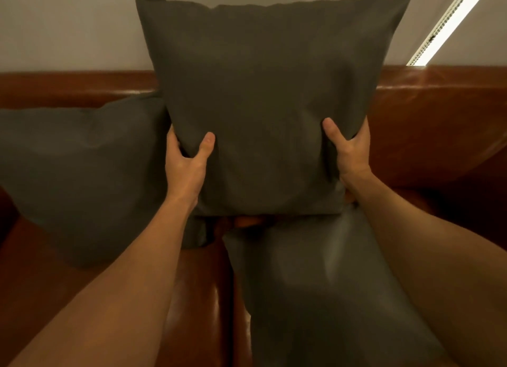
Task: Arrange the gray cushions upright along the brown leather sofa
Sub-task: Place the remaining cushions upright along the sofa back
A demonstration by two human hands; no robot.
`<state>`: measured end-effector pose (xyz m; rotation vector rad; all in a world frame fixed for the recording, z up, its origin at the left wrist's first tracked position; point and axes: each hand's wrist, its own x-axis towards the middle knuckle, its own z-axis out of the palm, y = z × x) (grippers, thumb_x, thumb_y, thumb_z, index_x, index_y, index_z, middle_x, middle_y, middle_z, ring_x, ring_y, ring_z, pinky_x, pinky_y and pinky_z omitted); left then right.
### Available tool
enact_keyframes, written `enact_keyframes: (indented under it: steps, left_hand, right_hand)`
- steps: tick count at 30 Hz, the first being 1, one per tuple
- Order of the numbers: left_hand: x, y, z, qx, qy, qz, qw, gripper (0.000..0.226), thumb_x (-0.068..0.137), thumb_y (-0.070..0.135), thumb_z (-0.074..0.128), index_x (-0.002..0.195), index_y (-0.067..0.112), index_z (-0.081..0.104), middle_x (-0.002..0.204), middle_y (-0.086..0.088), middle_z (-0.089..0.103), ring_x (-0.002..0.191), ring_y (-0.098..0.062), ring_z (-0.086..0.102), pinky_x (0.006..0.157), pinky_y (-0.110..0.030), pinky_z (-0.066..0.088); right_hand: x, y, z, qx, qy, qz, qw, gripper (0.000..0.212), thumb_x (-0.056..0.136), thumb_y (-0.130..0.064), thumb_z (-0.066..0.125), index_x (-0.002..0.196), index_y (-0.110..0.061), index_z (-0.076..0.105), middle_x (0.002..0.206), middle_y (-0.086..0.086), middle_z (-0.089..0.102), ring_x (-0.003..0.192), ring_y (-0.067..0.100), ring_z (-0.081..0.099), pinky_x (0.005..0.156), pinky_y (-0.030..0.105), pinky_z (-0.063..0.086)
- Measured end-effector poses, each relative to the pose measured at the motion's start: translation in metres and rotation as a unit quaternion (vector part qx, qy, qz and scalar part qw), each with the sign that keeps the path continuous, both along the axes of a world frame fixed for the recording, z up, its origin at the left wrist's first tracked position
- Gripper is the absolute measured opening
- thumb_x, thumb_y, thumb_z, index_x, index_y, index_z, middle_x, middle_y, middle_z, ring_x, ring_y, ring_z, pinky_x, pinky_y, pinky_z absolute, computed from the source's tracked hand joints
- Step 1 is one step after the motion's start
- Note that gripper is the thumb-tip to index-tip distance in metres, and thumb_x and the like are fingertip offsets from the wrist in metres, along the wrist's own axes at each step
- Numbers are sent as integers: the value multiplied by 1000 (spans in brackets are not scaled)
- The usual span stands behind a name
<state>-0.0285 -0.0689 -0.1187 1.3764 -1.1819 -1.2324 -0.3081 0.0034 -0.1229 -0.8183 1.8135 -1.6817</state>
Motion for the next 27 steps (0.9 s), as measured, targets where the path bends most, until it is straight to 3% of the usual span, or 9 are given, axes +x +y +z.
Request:
enact_keyframes:
  steps: [3, 5, 8, 13, 17, 22, 27]
  left_hand:
    - [-4, 4, -27, 13, -48, -13, 999, 94, 74, 60, 77, 156, 36, 40, 149, 10, 58, 135, -12, 56, 115, -42, 47]
    - [-3, 10, -45, 38, -82, -19, 996, 88, 79, 58, 74, 157, 37, 38, 151, 8, 57, 138, -17, 54, 117, -44, 45]
    - [5, 20, -61, 91, -113, -10, 989, 84, 83, 58, 71, 157, 38, 36, 153, 4, 56, 141, -24, 51, 118, -47, 43]
    - [14, 24, -53, 100, -148, 5, 984, 74, 85, 54, 72, 152, 38, 45, 145, 5, 63, 135, -23, 56, 115, -45, 46]
    - [9, 32, -49, 110, -164, 10, 980, 69, 90, 50, 71, 152, 36, 44, 146, 2, 61, 137, -26, 54, 116, -45, 44]
    - [8, 18, -50, 135, -161, -19, 977, 84, 90, 49, 71, 160, 35, 28, 155, -2, 53, 141, -29, 50, 117, -46, 43]
    - [17, 45, -51, 134, -159, 1, 978, 92, 85, 58, 72, 162, 33, 27, 158, -1, 49, 143, -24, 49, 117, -48, 43]
  right_hand:
    - [-2, 9, -34, 39, 15, 1, 999, 78, 80, -40, 83, 144, -22, 42, 122, -25, 56, 109, -11, 57, 93, 7, 41]
    - [-2, 14, -49, 78, 29, 12, 996, 80, 83, -38, 81, 148, -20, 39, 117, -28, 53, 109, -6, 55, 88, 3, 38]
    - [4, 21, -60, 136, 32, 42, 989, 82, 81, -43, 80, 148, -23, 38, 124, -13, 57, 120, 10, 55, 95, 16, 38]
    - [20, 30, -54, 210, -21, 46, 976, 86, 81, -59, 74, 152, -31, 33, 145, 2, 57, 135, 30, 50, 100, 25, 34]
    - [16, 33, -49, 248, -34, 48, 967, 90, 77, -68, 71, 152, -37, 32, 148, 2, 54, 137, 33, 48, 108, 34, 36]
    - [9, 25, -45, 292, -42, 75, 953, 103, 74, -73, 70, 156, -32, 24, 154, 5, 47, 139, 35, 46, 113, 41, 38]
    - [8, 49, -40, 290, 16, 64, 955, 92, 80, -65, 71, 154, -26, 33, 151, 4, 52, 138, 31, 49, 111, 40, 41]
